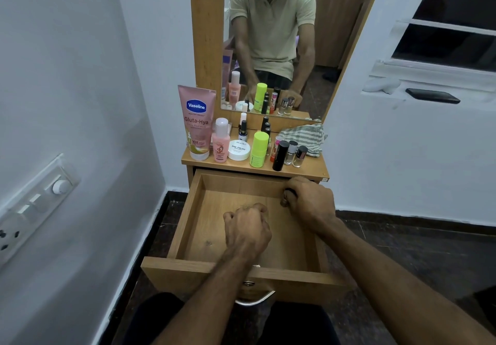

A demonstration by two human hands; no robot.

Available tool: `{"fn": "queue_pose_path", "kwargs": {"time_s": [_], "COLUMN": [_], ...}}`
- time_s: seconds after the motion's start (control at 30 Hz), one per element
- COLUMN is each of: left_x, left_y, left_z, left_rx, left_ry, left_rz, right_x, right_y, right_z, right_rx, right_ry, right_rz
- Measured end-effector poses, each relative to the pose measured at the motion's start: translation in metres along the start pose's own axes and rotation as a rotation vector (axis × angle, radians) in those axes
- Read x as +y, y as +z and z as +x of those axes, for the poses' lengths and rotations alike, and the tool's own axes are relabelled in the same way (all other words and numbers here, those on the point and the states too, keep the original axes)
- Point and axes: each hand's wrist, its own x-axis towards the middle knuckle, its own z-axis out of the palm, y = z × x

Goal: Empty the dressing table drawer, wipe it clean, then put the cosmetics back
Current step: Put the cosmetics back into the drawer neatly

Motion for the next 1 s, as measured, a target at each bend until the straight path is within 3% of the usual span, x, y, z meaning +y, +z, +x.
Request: {"fn": "queue_pose_path", "kwargs": {"time_s": [0.13,0.2,0.37,0.53,0.77,1.0], "left_x": [-0.001,-0.001,-0.001,0.000,0.000,0.000], "left_y": [0.001,0.001,0.001,0.000,0.002,0.001], "left_z": [0.000,0.000,0.000,0.000,0.001,0.000], "left_rx": [0.008,0.017,0.008,0.001,-0.010,0.002], "left_ry": [0.011,0.009,0.007,0.000,-0.012,-0.002], "left_rz": [-0.004,-0.006,0.002,0.006,-0.003,-0.005], "right_x": [0.002,0.007,0.015,0.014,0.015,0.012], "right_y": [-0.026,-0.037,-0.047,-0.049,-0.058,-0.021], "right_z": [0.010,0.021,0.040,0.039,0.014,-0.005], "right_rx": [0.302,0.377,0.124,0.178,0.119,-0.224], "right_ry": [0.055,0.109,0.167,0.193,0.100,0.118], "right_rz": [0.123,0.167,0.077,0.257,0.397,0.259]}}
